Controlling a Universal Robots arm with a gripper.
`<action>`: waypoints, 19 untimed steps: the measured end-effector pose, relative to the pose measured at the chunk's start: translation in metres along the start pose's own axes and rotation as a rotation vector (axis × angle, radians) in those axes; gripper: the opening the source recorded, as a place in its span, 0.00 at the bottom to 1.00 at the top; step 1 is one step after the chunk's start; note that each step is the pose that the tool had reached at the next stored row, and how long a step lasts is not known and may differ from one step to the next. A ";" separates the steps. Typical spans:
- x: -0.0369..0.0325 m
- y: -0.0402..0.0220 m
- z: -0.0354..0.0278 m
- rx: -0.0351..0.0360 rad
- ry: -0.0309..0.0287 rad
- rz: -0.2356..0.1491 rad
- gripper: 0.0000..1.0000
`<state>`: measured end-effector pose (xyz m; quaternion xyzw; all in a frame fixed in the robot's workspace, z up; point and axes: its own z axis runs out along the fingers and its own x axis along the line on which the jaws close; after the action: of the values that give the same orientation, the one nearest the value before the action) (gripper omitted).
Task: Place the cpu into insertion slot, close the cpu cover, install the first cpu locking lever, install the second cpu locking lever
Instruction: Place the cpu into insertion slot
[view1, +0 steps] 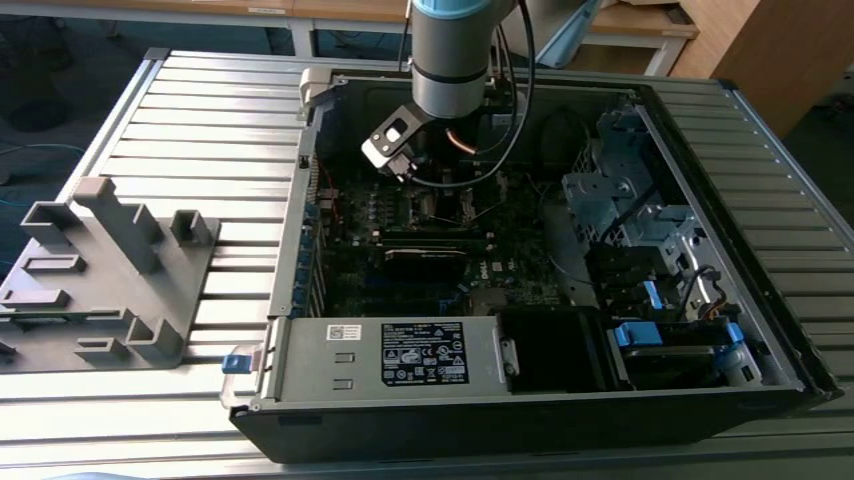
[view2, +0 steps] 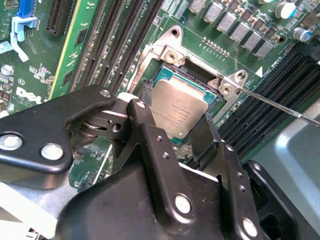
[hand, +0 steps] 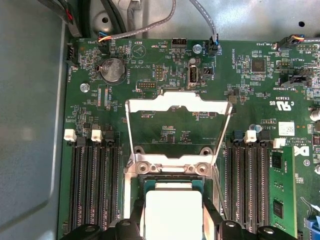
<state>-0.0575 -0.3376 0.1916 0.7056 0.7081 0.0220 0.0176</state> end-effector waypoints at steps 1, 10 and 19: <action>0.0000 0.0000 0.0001 -0.0002 0.0002 0.000 0.54; 0.0004 0.0002 -0.0006 -0.0011 0.0020 0.000 0.54; 0.0001 0.0001 -0.0018 -0.0004 0.0005 0.000 0.54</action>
<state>-0.0575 -0.3376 0.1934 0.7056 0.7081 0.0223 0.0176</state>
